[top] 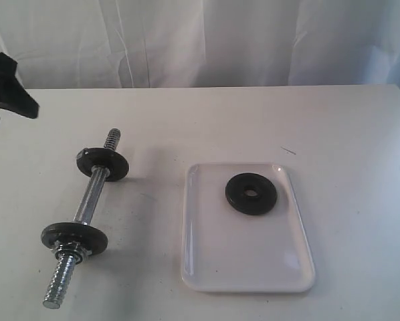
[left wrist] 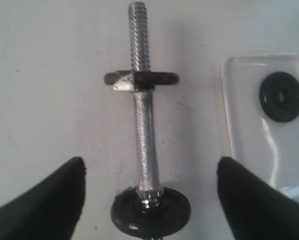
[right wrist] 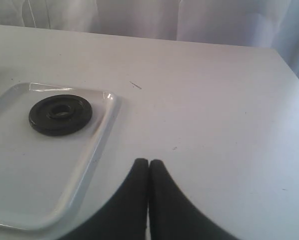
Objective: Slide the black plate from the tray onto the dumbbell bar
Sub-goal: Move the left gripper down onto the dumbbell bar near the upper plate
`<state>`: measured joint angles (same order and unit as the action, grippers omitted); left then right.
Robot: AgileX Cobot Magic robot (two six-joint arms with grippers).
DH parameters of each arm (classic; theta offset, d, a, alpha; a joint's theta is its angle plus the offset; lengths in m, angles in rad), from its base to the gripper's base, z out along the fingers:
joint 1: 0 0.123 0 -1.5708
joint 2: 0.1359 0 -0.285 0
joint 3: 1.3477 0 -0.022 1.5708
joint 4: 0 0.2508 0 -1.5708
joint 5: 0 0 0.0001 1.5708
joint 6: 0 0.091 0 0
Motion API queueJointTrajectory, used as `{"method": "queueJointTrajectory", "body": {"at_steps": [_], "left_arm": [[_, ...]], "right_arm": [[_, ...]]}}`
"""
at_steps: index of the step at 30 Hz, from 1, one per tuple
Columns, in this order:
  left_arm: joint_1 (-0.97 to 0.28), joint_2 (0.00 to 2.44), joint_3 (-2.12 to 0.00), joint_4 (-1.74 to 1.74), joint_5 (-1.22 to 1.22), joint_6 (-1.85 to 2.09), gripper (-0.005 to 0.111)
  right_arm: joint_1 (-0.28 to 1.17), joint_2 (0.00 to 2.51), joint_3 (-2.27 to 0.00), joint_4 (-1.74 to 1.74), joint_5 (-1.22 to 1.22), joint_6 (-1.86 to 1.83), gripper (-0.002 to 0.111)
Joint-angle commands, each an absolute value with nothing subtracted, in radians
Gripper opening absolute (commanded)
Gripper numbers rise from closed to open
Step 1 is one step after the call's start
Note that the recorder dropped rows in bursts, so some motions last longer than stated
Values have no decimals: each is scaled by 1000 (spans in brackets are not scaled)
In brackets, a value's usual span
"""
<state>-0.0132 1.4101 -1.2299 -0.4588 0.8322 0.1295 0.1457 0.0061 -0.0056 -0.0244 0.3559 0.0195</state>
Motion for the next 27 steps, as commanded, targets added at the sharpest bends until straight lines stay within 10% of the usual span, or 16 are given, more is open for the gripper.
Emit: {"method": "queueJointTrajectory", "body": {"at_steps": [1, 27], "left_arm": [[-13, 1552, -1275, -543, 951, 161, 90], [-143, 1874, -1279, -651, 737, 265, 90]], "right_arm": [[141, 0, 0, -27, 348, 23, 0], [141, 0, 0, -27, 348, 23, 0]]}}
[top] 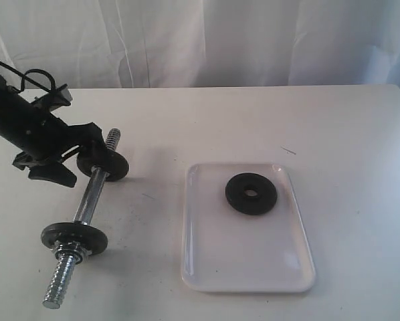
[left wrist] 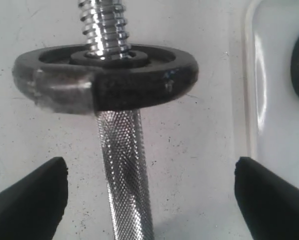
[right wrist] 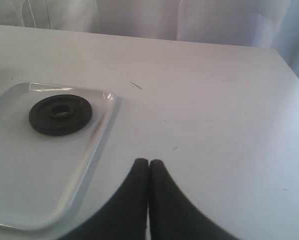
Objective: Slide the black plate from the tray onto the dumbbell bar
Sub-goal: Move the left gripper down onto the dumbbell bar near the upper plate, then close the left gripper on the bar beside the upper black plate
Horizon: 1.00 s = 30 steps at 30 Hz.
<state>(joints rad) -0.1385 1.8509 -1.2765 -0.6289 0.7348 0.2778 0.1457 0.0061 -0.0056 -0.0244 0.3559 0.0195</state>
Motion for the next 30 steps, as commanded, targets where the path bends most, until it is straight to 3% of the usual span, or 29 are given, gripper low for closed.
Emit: {"method": "queueJointTrajectory", "body": {"at_steps": [1, 30], "left_arm": [[-143, 1878, -1279, -657, 734, 265, 90], [-227, 1966, -1279, -715, 655, 269, 90]], "right_arm": [[141, 0, 0, -27, 348, 23, 0], [141, 0, 0, -27, 348, 23, 0]]}}
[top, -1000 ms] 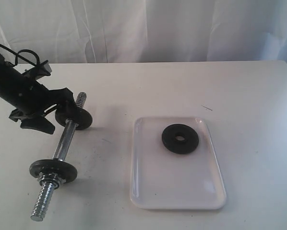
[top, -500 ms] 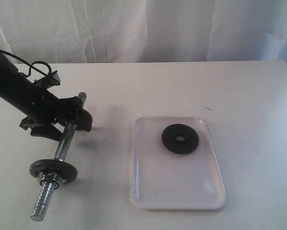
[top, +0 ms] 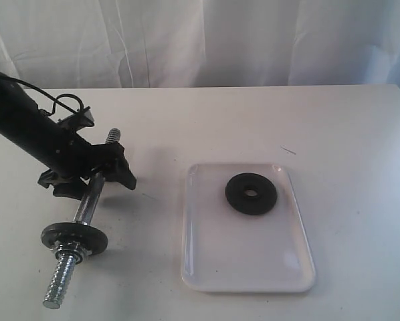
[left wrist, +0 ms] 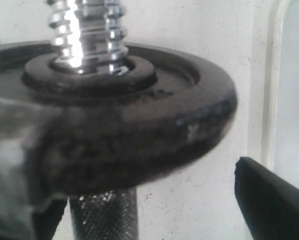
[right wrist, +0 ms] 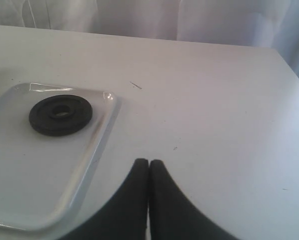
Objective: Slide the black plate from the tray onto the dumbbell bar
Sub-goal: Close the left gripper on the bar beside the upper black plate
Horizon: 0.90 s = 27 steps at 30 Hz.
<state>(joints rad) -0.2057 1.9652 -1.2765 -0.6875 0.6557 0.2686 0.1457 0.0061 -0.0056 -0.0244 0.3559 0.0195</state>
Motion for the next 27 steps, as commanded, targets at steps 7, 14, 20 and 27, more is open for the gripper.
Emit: {"method": "queueJointTrajectory", "body": {"at_steps": [7, 14, 20, 27], "left_arm": [[-244, 1968, -1279, -727, 641, 265, 88], [-244, 1968, -1279, -730, 648, 258, 88], [-244, 1968, -1279, -730, 658, 231, 68], [-244, 1968, -1279, -730, 658, 223, 35]], "right_arm": [[141, 0, 0, -27, 348, 23, 0], [141, 0, 0, -27, 348, 23, 0], [141, 0, 0, -27, 348, 23, 0], [141, 0, 0, -27, 348, 23, 0]]}}
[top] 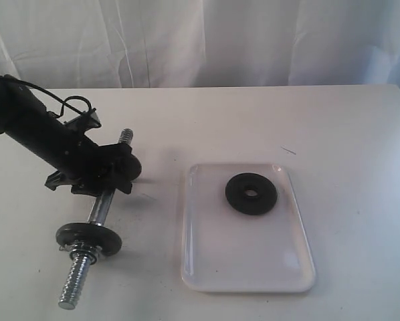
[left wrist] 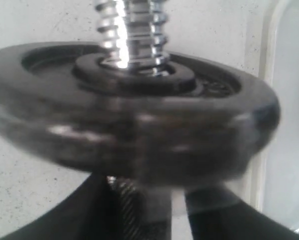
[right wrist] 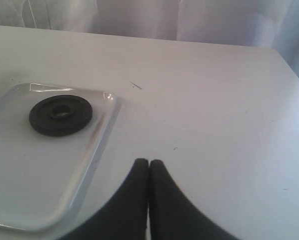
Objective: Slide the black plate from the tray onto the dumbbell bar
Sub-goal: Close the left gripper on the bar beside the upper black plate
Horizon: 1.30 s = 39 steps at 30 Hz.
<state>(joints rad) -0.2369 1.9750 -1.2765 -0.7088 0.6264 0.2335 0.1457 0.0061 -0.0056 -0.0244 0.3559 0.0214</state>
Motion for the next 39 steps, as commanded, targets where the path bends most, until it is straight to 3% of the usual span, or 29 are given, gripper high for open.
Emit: {"method": "queueJointTrajectory", "body": {"at_steps": [1, 6, 10, 25, 28, 35, 39], "left_arm": [[-244, 1968, -1279, -730, 658, 223, 31], [-244, 1974, -1279, -732, 646, 223, 20], [-247, 2009, -1279, -730, 655, 241, 0], [-251, 2055, -1279, -738, 658, 250, 0], [-251, 2055, -1279, -738, 671, 250, 6], [-251, 2058, -1279, -738, 712, 248, 41], [-251, 2065, -1279, -738, 719, 239, 45]], "right_arm": [[141, 0, 0, -27, 348, 23, 0], [141, 0, 0, -27, 348, 23, 0], [141, 0, 0, -27, 348, 23, 0], [141, 0, 0, -27, 348, 23, 0], [141, 0, 0, -27, 348, 23, 0], [141, 0, 0, -27, 348, 41, 0], [141, 0, 0, -27, 348, 41, 0]]}}
